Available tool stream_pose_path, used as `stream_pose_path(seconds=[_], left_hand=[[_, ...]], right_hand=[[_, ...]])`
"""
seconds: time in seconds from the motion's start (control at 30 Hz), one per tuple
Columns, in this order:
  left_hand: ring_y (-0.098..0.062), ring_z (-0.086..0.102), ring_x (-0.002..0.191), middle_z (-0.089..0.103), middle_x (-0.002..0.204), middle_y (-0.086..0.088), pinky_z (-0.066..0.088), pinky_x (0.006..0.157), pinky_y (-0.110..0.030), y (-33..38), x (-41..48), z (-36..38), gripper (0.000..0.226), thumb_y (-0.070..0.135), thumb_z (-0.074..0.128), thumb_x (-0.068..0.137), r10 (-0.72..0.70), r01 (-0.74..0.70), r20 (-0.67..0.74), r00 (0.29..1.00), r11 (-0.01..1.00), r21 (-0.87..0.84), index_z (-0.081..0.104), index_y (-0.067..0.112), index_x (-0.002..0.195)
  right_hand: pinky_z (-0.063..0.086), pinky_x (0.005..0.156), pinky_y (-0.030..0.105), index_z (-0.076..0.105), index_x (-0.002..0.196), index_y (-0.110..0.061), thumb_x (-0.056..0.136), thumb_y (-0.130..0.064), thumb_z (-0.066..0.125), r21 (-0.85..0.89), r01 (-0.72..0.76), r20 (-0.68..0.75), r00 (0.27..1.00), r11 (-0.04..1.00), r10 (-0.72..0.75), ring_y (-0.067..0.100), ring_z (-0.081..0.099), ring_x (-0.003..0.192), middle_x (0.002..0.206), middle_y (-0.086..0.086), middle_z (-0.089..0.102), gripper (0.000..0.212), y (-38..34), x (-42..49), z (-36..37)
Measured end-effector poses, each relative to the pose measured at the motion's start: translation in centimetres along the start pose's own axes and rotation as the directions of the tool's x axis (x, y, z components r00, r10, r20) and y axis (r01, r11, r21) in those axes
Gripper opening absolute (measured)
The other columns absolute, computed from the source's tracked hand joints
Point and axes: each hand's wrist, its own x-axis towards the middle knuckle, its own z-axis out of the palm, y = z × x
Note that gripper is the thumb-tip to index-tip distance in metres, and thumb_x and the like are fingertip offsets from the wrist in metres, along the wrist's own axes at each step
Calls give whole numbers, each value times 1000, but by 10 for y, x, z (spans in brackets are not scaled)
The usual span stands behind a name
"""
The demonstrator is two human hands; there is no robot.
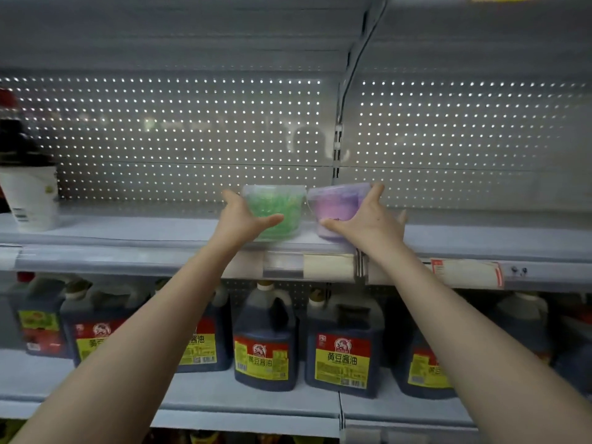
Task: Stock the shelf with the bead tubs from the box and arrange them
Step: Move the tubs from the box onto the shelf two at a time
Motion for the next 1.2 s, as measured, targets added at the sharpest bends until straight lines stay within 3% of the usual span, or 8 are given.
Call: stream_pose_path(seconds=[0.1, 0.17, 0.33, 0.47, 0.6, 0.83, 0.97, 1.2], left_hand=[[-35, 52, 115, 52, 127, -18, 43, 97, -50, -6, 1, -2, 83, 43, 76, 74, -39, 39, -5, 999, 988, 152, 27, 0, 127], [-37, 50, 115, 48, 128, -21, 43, 95, -52, -8, -2, -4, 80, 39, 75, 76, -36, 45, -49, 998, 977, 209, 29, -2, 128], [-32, 42, 120, 40, 133, -17, 39, 96, -42, -1, -29, -9, 66, 28, 69, 83, 190, -155, -126, 974, 956, 249, 34, 3, 133], [-25, 44, 120, 42, 131, -11, 36, 97, -31, 12, -67, -1, 52, 24, 66, 85, 358, -340, -55, 932, 917, 209, 44, 10, 130], [-24, 44, 119, 45, 128, -10, 35, 96, -31, 24, -106, 20, 45, 21, 61, 88, 468, -470, 66, 881, 853, 228, 46, 12, 130], [-32, 54, 102, 53, 119, -9, 46, 83, -45, 53, -159, 88, 34, 17, 59, 86, 532, -585, 246, 810, 750, 308, 55, 13, 119], [-33, 51, 107, 50, 126, -7, 40, 83, -42, 70, -205, 150, 37, 22, 54, 88, 526, -634, 359, 771, 688, 355, 53, 16, 124], [-32, 45, 113, 47, 126, -6, 37, 88, -40, 98, -291, 273, 38, 25, 51, 91, 446, -682, 568, 692, 661, 312, 48, 18, 128]], right_hand=[[-1, 114, 57, -9, 148, -4, 72, -75, 56, -33, -20, 150, 988, 999, 25, 24, 44, 132, 135, 2, 55, 123, -2, 1, -7], [-1, 115, 57, -7, 149, -7, 76, -72, 55, -24, -19, 212, 977, 1000, 24, 25, 39, 135, 141, 2, 50, 116, 0, -2, -10], [9, 116, 54, 19, 146, -19, 84, -56, 58, 111, 4, 114, 993, 994, -17, 26, 40, 134, 145, -1, 44, 81, 8, -21, -25], [30, 110, 43, 33, 141, -22, 86, -41, 62, 242, 84, 11, 996, 967, -90, 24, 40, 132, 144, -2, 44, 65, 26, -47, -43], [31, 109, 40, 42, 139, -20, 89, -32, 58, 115, 190, -88, 980, 975, -181, 22, 39, 131, 142, 0, 45, 54, 64, -76, -65], [28, 111, 43, 48, 133, -19, 88, -29, 57, -106, 176, -108, 976, 979, -188, 26, 39, 131, 139, 5, 47, 47, 169, -121, -102], [24, 113, 43, 47, 136, -18, 90, -29, 55, -185, 54, -51, 997, 981, -65, 26, 32, 137, 148, 6, 38, 48, 249, -163, -125], [32, 108, 45, 48, 133, -18, 90, -23, 57, -249, -194, -1, 980, 949, 201, 27, 38, 132, 142, 5, 44, 44, 400, -241, -170]])
